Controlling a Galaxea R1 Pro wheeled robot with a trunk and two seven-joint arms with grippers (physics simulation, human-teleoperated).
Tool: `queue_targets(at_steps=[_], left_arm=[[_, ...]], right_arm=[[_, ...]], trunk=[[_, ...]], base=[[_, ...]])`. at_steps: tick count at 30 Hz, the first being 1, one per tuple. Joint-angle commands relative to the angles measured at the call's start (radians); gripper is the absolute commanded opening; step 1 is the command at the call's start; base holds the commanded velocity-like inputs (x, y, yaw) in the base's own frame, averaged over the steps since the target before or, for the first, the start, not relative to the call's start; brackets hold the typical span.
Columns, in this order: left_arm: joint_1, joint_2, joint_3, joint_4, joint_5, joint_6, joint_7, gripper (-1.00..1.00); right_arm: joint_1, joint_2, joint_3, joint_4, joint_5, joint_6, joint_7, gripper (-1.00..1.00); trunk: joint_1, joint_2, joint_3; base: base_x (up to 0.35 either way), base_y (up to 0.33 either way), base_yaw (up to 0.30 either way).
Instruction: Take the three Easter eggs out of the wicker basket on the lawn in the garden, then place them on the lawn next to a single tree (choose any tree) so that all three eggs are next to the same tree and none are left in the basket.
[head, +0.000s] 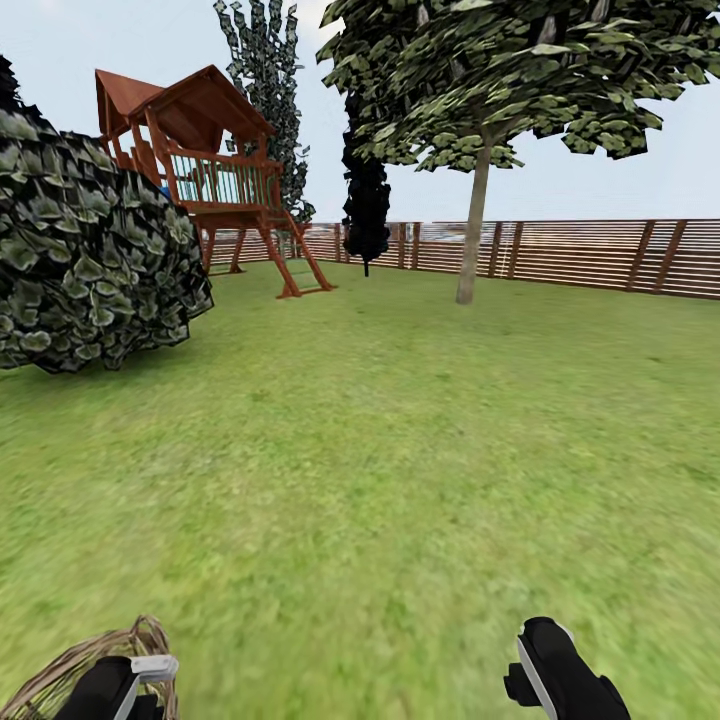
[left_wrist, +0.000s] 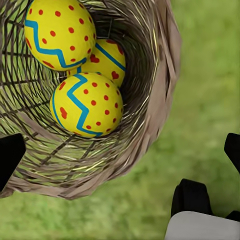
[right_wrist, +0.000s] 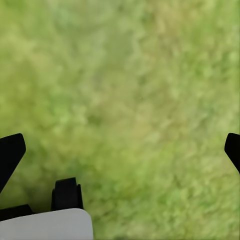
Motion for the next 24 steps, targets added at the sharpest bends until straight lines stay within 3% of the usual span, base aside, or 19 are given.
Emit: queue_targets(at_steps=[1,24], left_arm=[[-0.001,0.0,0.002,-0.001,-0.006,0.004,-0.003,1.0],[-0.001,-0.002,0.002,-0.001,-0.006,0.004,-0.003,1.0]], right_arm=[[0.0,0.0,-0.001,-0.001,0.005,0.004,0.002,1.0],[-0.001,0.002,-0.001,0.001,0.005,0.004,0.002,1.0]], trunk=[[0.004,-0.008,-0.004],[0.092,-0.169,-0.076]], base=[[0.0,0.0,0.0],[0.0,0.0,0.0]])
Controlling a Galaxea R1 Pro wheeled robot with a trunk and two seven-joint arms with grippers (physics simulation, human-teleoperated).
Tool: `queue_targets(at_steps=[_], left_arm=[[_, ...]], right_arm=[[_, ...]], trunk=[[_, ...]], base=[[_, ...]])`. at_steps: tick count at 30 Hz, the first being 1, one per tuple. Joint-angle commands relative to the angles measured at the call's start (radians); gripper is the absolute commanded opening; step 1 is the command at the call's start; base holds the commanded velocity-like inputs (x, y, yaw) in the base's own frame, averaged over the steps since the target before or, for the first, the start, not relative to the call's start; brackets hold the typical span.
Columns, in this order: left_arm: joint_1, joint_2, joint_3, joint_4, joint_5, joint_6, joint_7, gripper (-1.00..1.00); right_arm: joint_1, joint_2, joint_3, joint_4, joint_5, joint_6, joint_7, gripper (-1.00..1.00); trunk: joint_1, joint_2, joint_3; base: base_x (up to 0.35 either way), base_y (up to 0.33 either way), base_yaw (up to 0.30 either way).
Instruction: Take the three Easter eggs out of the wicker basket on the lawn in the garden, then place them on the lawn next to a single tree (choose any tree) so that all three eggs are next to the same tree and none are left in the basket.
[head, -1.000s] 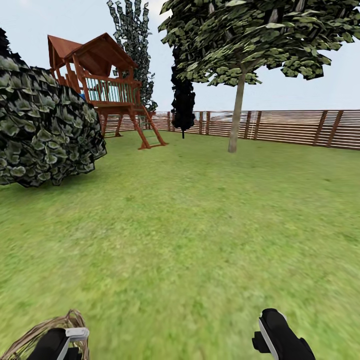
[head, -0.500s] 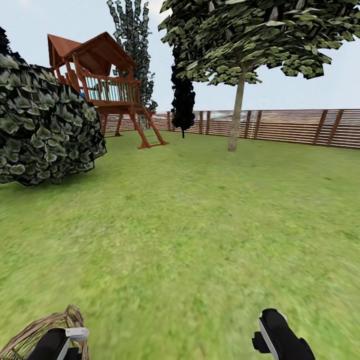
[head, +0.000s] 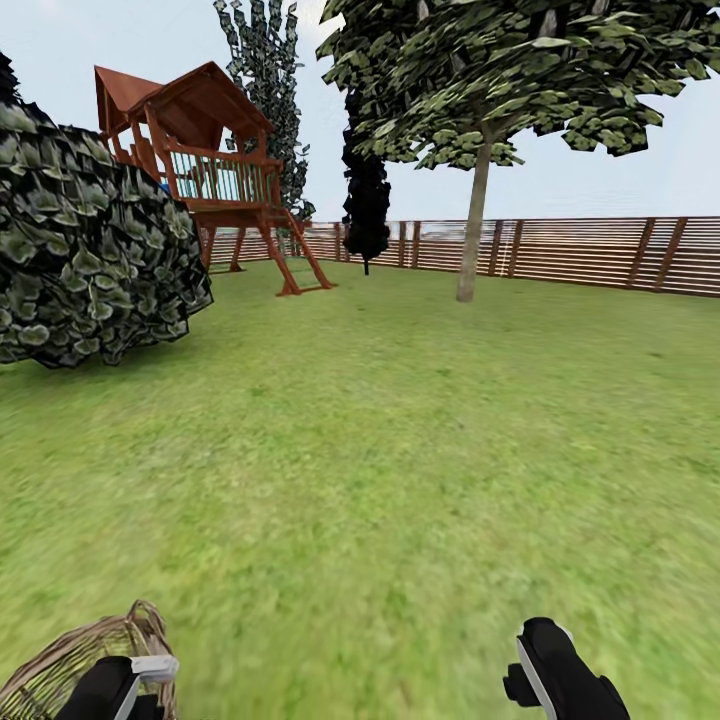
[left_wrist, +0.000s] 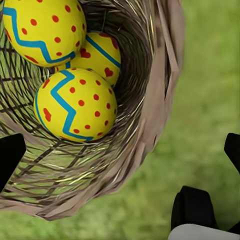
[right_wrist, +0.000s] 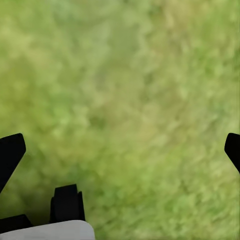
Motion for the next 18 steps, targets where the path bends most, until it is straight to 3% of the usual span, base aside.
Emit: queue_targets(at_steps=[1,18], left_arm=[[0.0,0.0,0.002,-0.001,-0.007,0.004,-0.003,1.0],[0.0,-0.008,0.002,-0.001,-0.006,0.004,-0.004,1.0]], right_arm=[[0.0,0.0,-0.001,0.002,0.005,0.004,0.002,1.0],[0.0,-0.001,-0.004,0.033,0.003,0.0,0.002,1.0]], trunk=[[0.004,-0.008,-0.004],[0.069,-0.127,-0.058]], base=[[0.0,0.0,0.0],[0.0,0.0,0.0]])
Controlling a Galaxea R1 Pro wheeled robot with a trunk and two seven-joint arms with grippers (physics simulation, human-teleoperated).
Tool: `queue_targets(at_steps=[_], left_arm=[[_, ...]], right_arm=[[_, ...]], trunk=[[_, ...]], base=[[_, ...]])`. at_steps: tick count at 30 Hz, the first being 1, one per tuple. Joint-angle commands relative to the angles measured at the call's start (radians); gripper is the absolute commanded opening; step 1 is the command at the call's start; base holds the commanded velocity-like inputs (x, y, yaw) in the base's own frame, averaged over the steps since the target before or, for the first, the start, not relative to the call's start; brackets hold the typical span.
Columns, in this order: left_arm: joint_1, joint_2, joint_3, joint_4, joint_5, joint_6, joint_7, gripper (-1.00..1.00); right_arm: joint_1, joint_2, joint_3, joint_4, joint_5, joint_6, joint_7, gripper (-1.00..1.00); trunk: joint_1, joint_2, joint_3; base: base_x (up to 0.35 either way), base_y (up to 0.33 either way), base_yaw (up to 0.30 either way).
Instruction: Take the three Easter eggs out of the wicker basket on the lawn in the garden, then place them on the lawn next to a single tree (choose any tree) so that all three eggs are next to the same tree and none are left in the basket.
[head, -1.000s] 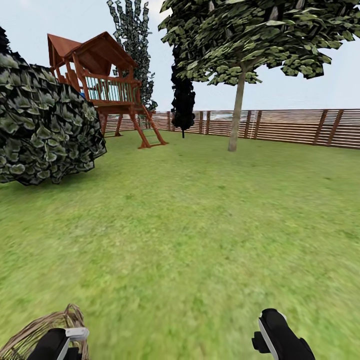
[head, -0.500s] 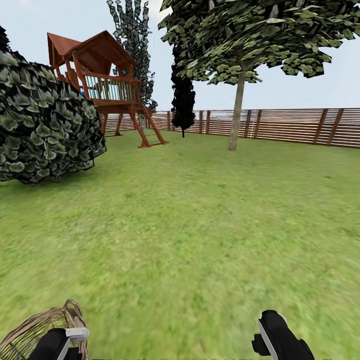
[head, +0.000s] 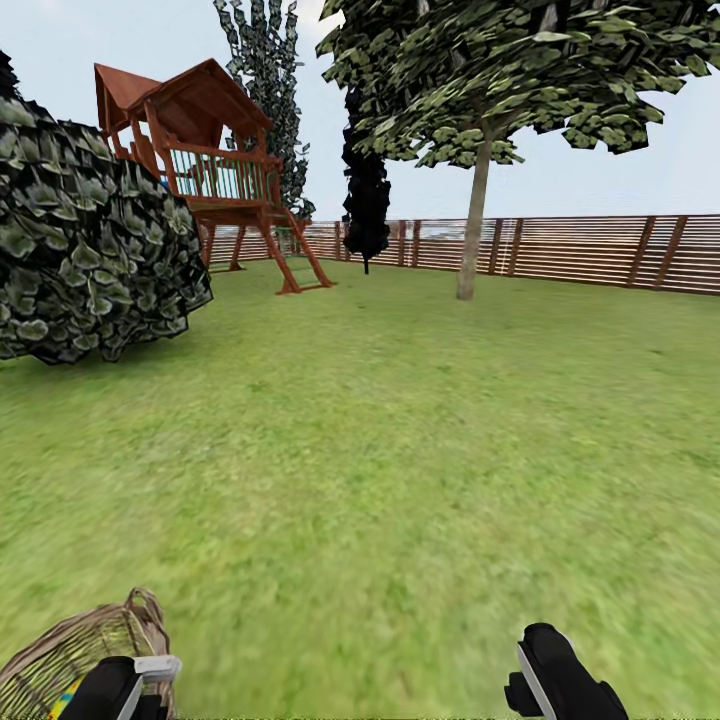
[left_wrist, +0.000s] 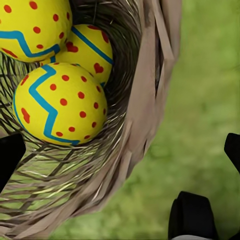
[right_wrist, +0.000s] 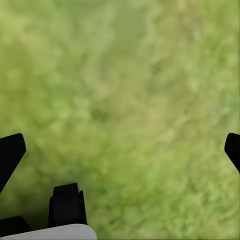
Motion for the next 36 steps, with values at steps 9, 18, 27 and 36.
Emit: queue_targets(at_steps=[9,18,27,36], left_arm=[[0.0,-0.001,0.002,-0.001,-0.007,0.004,-0.003,1.0],[0.0,-0.002,0.002,-0.001,-0.007,0.004,-0.003,1.0],[0.0,-0.002,0.002,-0.001,-0.007,0.004,-0.003,1.0],[0.0,-0.002,0.002,-0.001,-0.006,0.004,-0.003,1.0]], right_arm=[[-0.001,0.0,-0.002,-0.001,0.004,0.004,0.002,1.0],[0.0,0.0,-0.001,-0.001,0.004,0.004,0.002,1.0],[0.0,0.0,-0.001,-0.001,0.005,0.004,0.002,1.0],[-0.001,0.0,-0.001,-0.001,0.005,0.003,0.002,1.0]], trunk=[[0.034,-0.064,-0.029],[0.069,-0.127,-0.058],[0.103,-0.19,-0.086],[0.126,-0.232,-0.105]], base=[[0.0,0.0,0.0],[0.0,0.0,0.0],[0.0,0.0,0.0],[0.0,0.0,0.0]])
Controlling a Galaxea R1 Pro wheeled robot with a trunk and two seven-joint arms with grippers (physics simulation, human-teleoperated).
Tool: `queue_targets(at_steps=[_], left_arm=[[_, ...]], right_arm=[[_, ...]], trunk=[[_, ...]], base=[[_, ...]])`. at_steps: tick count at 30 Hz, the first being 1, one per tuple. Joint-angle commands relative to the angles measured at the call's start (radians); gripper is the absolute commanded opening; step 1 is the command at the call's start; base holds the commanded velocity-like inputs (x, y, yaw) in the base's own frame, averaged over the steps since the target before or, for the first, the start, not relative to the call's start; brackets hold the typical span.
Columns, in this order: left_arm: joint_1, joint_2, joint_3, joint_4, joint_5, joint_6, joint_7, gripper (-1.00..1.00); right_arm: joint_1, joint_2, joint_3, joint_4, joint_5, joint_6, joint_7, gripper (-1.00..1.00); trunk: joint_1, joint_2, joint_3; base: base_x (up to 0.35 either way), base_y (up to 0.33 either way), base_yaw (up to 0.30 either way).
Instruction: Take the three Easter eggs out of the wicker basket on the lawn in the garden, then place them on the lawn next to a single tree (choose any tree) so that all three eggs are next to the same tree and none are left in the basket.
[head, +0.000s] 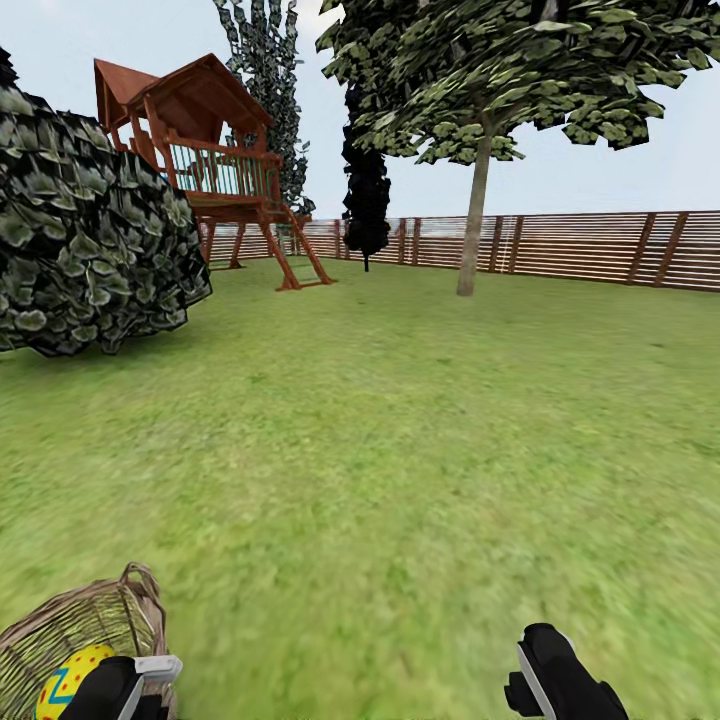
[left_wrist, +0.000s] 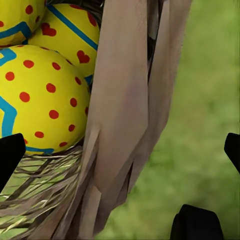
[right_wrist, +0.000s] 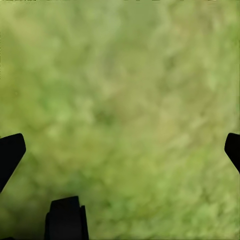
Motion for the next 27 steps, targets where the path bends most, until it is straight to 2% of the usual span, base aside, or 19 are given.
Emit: queue_targets(at_steps=[1,4,5,27], left_arm=[[0.0,0.0,0.002,-0.001,-0.006,0.004,-0.004,1.0],[0.0,0.0,0.003,-0.002,-0.004,0.003,-0.006,1.0],[0.0,0.0,0.004,-0.002,-0.002,0.003,-0.006,-1.0],[0.0,-0.009,0.008,-0.003,-0.001,0.003,-0.005,-1.0]], right_arm=[[0.0,0.001,-0.002,-0.001,0.006,0.003,0.002,1.0],[0.0,0.002,-0.002,-0.001,0.006,0.001,0.002,1.0],[-0.001,0.002,-0.002,-0.001,0.007,0.001,0.002,1.0],[0.0,0.002,-0.002,-0.001,0.007,0.001,0.002,1.0]], trunk=[[0.0,0.0,-0.001],[0.0,0.0,-0.001],[0.0,0.0,-0.001],[0.0,0.0,-0.001]], base=[[0.0,0.0,0.0],[0.0,0.0,0.0],[0.0,0.0,0.0],[0.0,0.0,0.0]])
